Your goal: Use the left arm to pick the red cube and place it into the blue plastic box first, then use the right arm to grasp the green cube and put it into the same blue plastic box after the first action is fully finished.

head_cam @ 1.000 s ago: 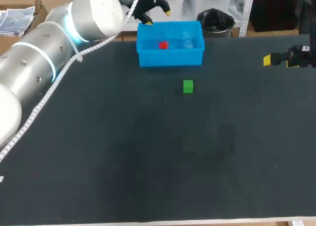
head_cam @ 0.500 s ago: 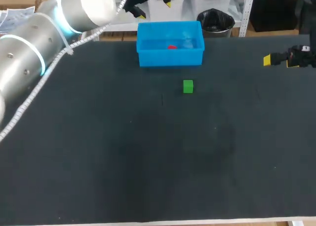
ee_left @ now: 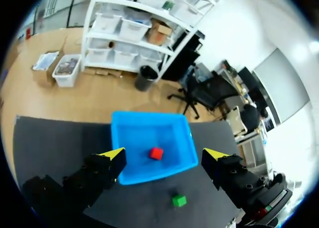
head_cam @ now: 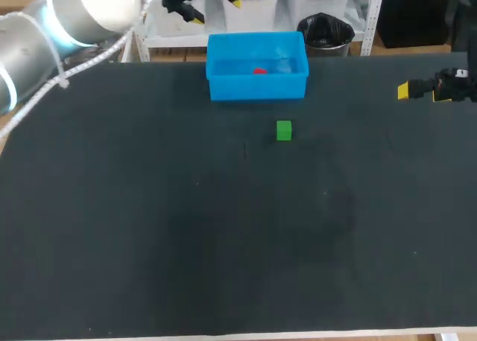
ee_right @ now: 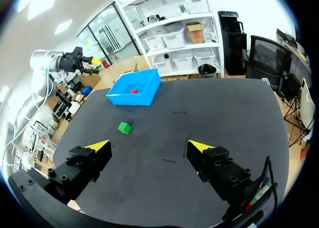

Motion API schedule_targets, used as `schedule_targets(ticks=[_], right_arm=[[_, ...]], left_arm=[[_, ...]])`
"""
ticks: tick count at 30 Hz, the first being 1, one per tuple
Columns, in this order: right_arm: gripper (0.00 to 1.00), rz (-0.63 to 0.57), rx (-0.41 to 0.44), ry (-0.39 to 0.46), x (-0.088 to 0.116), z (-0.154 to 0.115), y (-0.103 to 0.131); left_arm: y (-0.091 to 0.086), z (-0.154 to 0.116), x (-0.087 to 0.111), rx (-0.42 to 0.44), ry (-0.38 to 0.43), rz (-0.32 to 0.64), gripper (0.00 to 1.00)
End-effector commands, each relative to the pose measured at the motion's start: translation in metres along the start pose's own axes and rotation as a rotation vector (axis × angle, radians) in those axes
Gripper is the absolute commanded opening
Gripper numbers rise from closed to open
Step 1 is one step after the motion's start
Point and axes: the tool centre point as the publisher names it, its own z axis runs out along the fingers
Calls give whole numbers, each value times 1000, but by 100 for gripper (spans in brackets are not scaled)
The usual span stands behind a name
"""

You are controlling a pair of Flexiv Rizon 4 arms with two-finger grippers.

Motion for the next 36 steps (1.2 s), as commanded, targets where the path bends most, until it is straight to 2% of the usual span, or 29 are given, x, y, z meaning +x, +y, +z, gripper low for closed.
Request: schedule_targets(ticks=[1,10,27,36], right_arm=[[100,0,1,0,0,0,0],[100,0,1,0,0,0,0],[100,0,1,0,0,0,0],[100,0,1,0,0,0,0]], left_arm=[[5,-44,48,27,-107,49,100],[10,-68,86,50,-105,226,100],[30,-110,132,150,-72,293,100],[37,-124,151,190,-70,380,100]])
